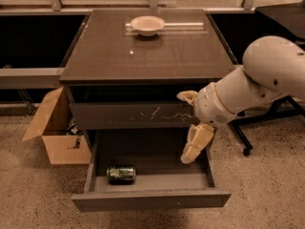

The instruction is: Pick green can from middle drawer and place on counter

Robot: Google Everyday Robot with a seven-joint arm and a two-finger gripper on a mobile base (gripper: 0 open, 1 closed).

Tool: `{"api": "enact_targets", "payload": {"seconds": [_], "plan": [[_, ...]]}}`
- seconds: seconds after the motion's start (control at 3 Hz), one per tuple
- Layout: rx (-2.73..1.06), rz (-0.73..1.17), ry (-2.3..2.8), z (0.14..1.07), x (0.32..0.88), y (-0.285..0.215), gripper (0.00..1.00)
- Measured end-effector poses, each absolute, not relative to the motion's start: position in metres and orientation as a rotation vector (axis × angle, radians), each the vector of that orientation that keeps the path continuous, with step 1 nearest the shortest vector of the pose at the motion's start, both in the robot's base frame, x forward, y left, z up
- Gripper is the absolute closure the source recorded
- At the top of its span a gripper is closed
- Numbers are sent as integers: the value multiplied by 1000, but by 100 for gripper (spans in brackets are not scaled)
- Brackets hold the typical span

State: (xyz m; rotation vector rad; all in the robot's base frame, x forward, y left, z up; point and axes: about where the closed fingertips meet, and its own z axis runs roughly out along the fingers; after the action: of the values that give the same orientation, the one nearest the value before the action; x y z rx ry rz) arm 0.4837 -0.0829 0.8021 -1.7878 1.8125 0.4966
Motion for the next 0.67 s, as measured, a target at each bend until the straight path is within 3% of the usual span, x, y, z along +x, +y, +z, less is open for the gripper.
{"api": "enact_targets", "payload": {"seconds": [0.67], "plan": [[-1861,604,1756,718,487,-56,0]]}}
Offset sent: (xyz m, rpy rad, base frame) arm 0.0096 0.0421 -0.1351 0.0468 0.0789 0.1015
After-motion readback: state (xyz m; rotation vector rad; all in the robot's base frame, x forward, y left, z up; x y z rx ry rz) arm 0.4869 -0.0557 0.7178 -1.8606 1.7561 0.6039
